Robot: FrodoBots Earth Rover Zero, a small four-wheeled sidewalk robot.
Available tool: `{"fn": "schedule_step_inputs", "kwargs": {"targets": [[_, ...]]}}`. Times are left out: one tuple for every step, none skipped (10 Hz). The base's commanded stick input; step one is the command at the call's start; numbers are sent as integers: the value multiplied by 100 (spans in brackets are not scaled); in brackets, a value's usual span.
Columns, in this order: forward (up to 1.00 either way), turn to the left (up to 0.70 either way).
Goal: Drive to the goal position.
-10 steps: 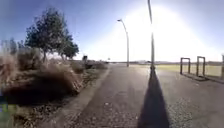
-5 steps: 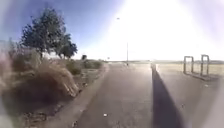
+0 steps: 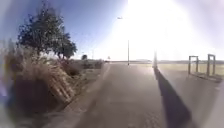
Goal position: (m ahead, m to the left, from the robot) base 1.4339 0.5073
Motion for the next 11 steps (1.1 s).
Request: {"fn": "schedule_step_inputs", "kwargs": {"targets": [[70, -35], [70, -35], [70, -35], [70, -35], [70, -35], [70, -35], [70, -35], [70, -35], [70, -35], [70, -35], [70, -35]]}}
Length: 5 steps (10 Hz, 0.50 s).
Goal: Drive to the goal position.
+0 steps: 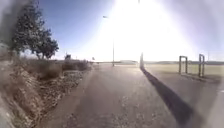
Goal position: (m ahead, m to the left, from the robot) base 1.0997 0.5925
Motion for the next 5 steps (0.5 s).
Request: {"fn": "schedule_step_inputs", "kwargs": {"targets": [[70, -35], [70, -25], [70, 0], [70, 0], [70, 0]]}}
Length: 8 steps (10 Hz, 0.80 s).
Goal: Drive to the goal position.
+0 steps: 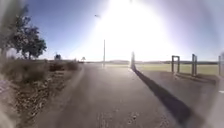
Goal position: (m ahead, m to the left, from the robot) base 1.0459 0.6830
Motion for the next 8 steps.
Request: {"fn": "schedule_step_inputs", "kwargs": {"targets": [[70, 0], [70, 0], [70, 0], [70, 0], [70, 0], [70, 0], [70, 0], [70, 0]]}}
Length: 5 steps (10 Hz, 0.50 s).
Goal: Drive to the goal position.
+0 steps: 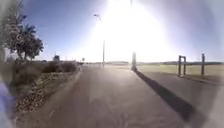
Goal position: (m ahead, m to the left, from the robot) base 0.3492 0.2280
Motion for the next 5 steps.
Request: {"fn": "schedule_step_inputs", "kwargs": {"targets": [[70, 0], [70, 0], [70, 0], [70, 0], [70, 0]]}}
